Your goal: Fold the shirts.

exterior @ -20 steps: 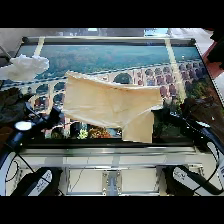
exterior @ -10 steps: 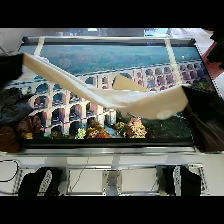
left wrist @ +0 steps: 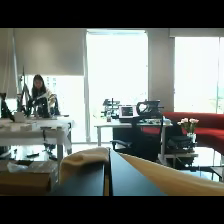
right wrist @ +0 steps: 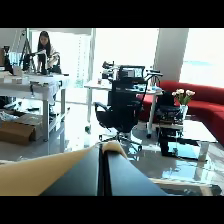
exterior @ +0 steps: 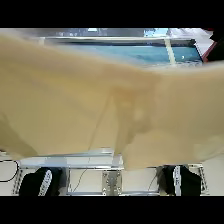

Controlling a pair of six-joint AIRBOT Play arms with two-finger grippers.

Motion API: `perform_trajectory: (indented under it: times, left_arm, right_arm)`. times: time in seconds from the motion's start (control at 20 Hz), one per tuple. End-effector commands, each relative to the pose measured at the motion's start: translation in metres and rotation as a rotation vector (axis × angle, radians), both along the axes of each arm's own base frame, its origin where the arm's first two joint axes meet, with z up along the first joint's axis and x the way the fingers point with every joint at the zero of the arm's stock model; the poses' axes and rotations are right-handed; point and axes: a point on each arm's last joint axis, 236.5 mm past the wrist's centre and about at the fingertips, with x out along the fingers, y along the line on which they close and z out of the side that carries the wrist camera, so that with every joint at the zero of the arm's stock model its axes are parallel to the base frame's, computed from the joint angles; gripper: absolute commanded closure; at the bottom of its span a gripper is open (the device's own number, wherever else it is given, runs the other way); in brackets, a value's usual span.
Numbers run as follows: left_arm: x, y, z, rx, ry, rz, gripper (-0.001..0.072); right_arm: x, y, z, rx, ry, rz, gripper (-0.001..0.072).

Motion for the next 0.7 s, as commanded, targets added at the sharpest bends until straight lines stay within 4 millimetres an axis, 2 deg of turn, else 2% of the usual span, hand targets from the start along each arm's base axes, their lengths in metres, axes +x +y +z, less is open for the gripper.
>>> perform_trajectory:
  times: [0.0,0.1,0.15,0.2,0.25,0.35,0.4,0.45,0.5,0.55,0.65]
  left_arm:
    - [0.058,0.013,-0.051,-0.047,0.235,0.006,0.0703]
    - [0.116,0.006,-0.13,-0.089,0.528,-0.074,0.0703]
    - [0.14,0.006,-0.164,-0.107,0.642,-0.097,0.0703]
    - [0.164,0.009,-0.2,-0.123,0.748,-0.105,0.0703]
    - [0.188,0.013,-0.235,-0.14,0.841,-0.11,0.0703]
    - [0.229,0.019,-0.311,-0.168,1.02,-0.12,0.0703]
    - [0.247,0.02,-0.35,-0.17,1.103,-0.118,0.0702]
    - [0.264,0.021,-0.392,-0.159,1.18,-0.111,0.0703]
    - [0.28,0.023,-0.428,-0.15,1.228,-0.095,0.0703]
    - [0.297,0.025,-0.459,-0.164,1.251,-0.073,0.0703]
    - [0.328,0.03,-0.499,-0.242,1.227,-0.026,0.0703]
  right_arm:
    - [0.08,-0.005,-0.012,0.069,0.147,0.217,0.0687]
    - [0.135,0.001,-0.052,0.175,0.317,0.469,0.0687]
    - [0.16,-0.004,-0.077,0.22,0.397,0.543,0.0687]
    - [0.189,-0.014,-0.113,0.26,0.502,0.566,0.0687]
    - [0.215,-0.021,-0.155,0.285,0.614,0.561,0.0686]
    - [0.26,-0.027,-0.259,0.282,0.861,0.509,0.0686]
    - [0.28,-0.025,-0.309,0.276,0.953,0.474,0.0686]
    - [0.299,-0.02,-0.346,0.28,0.997,0.441,0.0686]
    - [0.321,-0.014,-0.38,0.293,1.014,0.404,0.0686]
    - [0.34,-0.008,-0.405,0.31,1.011,0.371,0.0686]
    - [0.377,-0.001,-0.444,0.326,0.982,0.298,0.0686]
